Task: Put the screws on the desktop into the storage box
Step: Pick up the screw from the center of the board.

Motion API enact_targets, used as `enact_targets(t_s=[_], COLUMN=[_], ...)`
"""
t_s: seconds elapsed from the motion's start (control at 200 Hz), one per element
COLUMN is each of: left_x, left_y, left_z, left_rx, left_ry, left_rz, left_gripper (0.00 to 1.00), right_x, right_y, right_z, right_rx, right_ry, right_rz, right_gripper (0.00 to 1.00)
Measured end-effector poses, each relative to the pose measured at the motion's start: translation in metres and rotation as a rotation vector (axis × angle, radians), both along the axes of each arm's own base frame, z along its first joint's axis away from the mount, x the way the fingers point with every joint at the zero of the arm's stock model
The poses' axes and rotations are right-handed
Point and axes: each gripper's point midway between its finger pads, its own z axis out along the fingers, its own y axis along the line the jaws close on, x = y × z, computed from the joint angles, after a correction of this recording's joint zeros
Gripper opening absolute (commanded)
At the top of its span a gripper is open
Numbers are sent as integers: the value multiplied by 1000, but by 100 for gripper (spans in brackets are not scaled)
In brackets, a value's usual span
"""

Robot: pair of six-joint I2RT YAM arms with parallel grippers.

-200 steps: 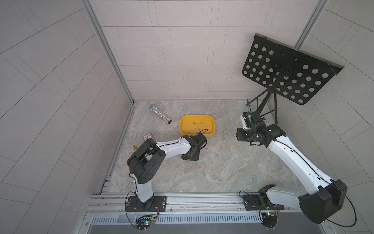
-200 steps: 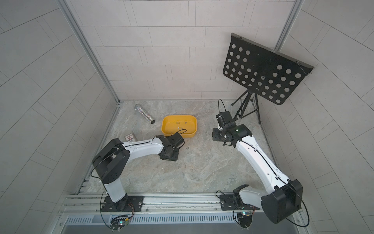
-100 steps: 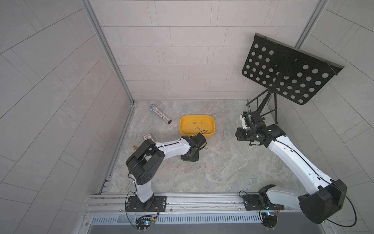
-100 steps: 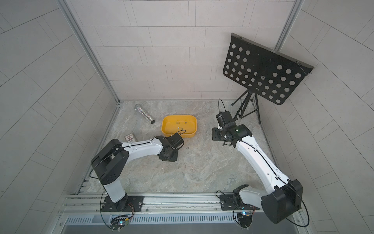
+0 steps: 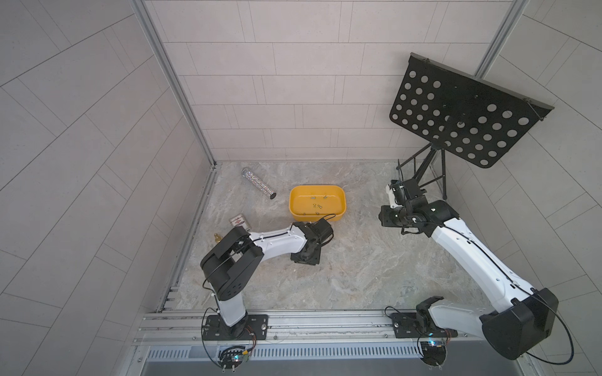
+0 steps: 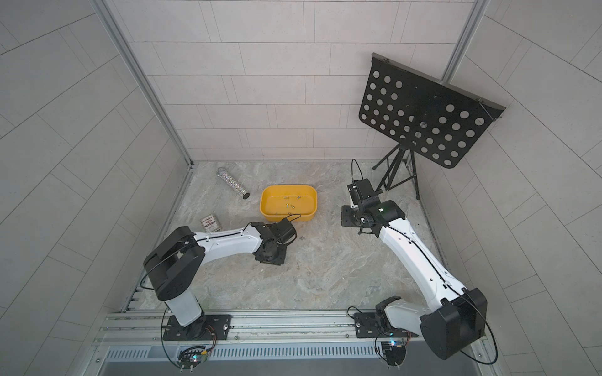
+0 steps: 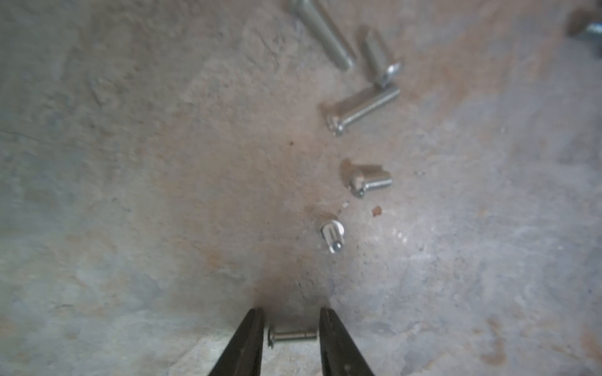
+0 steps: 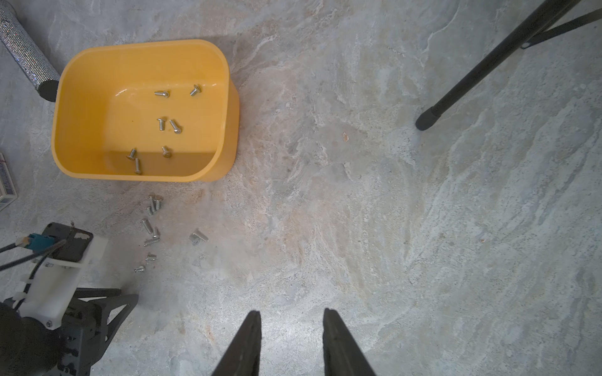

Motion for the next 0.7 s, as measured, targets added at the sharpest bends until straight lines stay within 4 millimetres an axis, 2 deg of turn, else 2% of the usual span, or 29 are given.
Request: enact_targets(t_s=[0.31, 0.7], left_x=[-12, -29], left_y=[-2, -14], left_z=[0, -1], left_rx=[-3, -8], left_ry=[9, 16], left_rz=[0, -30], left_gripper=[35, 29], right_x=[-1, -2], right_y=[0, 0], right_z=[-3, -4], right_rx=[-2, -1], right_ry=[7, 9], right_rz=[0, -2], right_gripper=[37, 37])
